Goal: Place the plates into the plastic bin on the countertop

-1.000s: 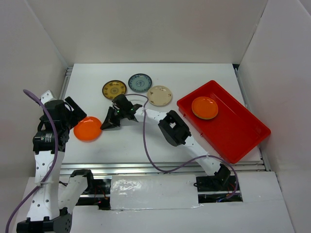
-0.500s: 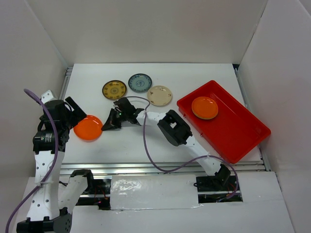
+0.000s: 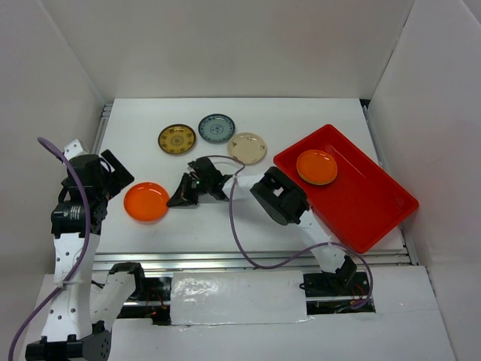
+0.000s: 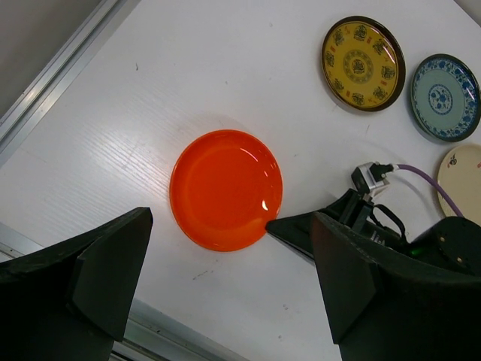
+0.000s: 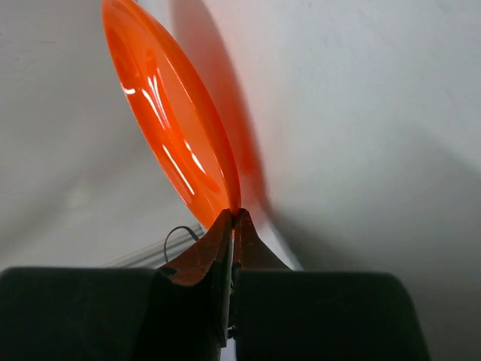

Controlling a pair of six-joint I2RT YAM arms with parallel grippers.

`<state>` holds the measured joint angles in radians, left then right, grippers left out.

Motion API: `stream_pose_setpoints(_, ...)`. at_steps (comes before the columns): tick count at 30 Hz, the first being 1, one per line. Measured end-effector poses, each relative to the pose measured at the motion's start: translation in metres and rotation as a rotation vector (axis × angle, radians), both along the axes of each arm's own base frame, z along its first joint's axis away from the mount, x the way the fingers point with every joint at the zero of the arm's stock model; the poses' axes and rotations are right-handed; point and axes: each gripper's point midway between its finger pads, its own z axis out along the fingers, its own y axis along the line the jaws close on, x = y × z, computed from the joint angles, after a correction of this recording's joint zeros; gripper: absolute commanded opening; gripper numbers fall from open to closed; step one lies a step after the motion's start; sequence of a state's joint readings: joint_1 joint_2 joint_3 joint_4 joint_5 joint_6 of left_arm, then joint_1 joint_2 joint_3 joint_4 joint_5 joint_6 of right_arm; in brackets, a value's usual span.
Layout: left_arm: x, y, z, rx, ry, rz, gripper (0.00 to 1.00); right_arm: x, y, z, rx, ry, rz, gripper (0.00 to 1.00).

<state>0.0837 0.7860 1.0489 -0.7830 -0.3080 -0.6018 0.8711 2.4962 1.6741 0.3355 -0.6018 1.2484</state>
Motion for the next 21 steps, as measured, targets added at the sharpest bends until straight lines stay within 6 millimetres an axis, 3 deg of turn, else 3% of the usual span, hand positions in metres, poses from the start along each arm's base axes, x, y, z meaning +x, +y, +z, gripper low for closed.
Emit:
stream_pose_setpoints(6,0.001,-0.001,-0.003,-0.002,0.007,-0.003,0.99,0.005,-0.036,0.023,-0.003,-0.003,-0.045,0.0)
stream_pose_setpoints(14,0.002,-0.001,-0.004,-0.005,0.008,-0.007,0.99,0.024,-0.087,0.075,0.045,-0.075,-0.126,0.0)
stream_pose_setpoints(18,0.002,-0.001,-0.005,-0.005,0.013,-0.007,0.99,0.037,-0.144,0.094,0.025,-0.108,-0.218,0.0)
stream_pose_setpoints(21,0.003,-0.002,-0.006,-0.008,0.018,-0.01,0.99,0.067,-0.204,0.112,0.004,-0.162,-0.354,0.0)
